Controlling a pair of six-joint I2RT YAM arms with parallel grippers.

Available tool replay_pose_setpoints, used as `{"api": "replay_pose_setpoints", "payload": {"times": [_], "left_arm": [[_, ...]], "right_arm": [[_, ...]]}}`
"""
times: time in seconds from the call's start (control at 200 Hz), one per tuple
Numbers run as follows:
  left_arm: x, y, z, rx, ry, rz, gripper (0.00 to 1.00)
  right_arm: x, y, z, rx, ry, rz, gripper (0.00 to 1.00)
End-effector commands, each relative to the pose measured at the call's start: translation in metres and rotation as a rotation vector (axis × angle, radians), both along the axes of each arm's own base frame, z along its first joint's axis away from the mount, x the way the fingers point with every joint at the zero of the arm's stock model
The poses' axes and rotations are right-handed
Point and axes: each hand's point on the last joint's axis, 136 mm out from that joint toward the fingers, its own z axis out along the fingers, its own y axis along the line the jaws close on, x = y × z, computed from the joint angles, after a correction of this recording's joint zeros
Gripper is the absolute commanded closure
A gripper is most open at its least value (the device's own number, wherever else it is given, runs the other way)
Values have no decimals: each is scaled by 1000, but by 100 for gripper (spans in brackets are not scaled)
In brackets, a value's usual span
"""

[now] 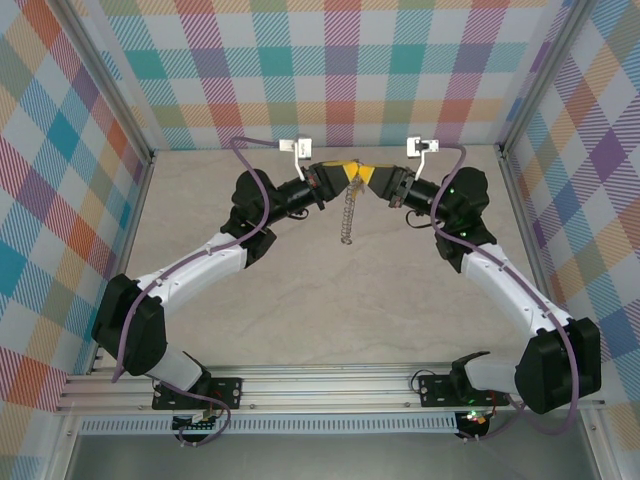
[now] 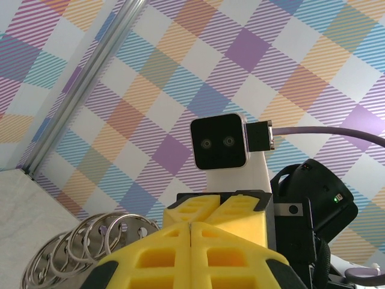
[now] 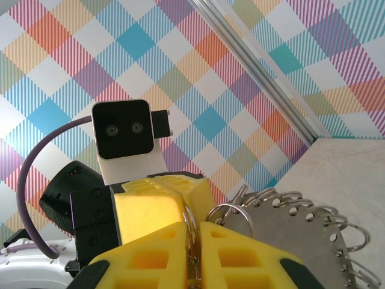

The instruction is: Put the keys on the keyring

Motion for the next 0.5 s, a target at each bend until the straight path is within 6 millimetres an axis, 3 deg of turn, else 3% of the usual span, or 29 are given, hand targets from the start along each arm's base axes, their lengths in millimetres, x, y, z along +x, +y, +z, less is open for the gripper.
{"api": "replay_pose_setpoints", "payload": {"times": [0.0, 0.11, 0.3, 0.5], "left_arm": [[-11, 7, 43, -90, -109, 3, 100], [-10, 7, 42, -90, -107, 4, 100], [-10, 8, 43, -93, -109, 9, 100], [-8, 8, 41, -95, -97, 14, 100]], "right_arm": [[-16, 13, -6, -9, 8, 75, 88], [-18, 16, -6, -11, 6, 82, 88], [-16, 16, -10, -10, 19, 70, 100], [-16, 14, -6, 13, 8, 58, 100]]}}
